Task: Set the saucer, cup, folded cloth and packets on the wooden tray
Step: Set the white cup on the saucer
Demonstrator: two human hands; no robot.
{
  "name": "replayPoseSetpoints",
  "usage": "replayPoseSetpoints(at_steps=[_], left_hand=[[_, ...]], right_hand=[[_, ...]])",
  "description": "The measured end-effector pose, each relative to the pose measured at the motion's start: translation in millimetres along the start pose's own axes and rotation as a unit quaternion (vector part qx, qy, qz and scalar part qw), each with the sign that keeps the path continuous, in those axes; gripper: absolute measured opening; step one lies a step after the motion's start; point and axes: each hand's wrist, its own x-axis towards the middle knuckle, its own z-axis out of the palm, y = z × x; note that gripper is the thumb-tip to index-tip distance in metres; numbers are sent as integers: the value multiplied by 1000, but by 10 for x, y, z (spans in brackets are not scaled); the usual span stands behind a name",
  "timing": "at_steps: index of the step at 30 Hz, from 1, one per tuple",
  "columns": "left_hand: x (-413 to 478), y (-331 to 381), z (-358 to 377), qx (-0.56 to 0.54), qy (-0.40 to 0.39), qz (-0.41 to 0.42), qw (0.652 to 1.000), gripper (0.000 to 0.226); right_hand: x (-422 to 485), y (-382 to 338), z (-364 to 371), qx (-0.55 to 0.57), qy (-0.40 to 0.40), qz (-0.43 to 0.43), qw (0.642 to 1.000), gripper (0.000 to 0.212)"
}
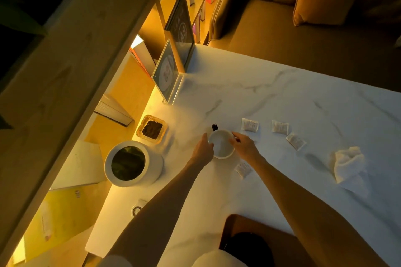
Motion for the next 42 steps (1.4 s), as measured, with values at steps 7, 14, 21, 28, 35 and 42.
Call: replayPoseSetpoints(at_steps=[7,14,21,28,35,42], left_hand=[[-54,-21,54,-110,-4,-29,994,47],[-425,12,82,-135,15,14,991,43],[-1332,-191,514,-172,-19,52,984,38],[-2421,-728,1194,-256,-89,27,962,32],[-2973,-1370,1760,-214,-74,-15,974,40],[-3130,-1620,1766,-223,-103,-12,969,46]], right_hand=[[-4,19,-23,64,-27,30,997,40],[-508,74,-49,138,16,25,990,37],[-1645,480,-96,270,19,49,961,45],[-2930,1242,152,423,-2,124,898,51],[-3717,1858,449,437,-16,145,887,56],[-3962,1939,734,420,7,125,899,56]])
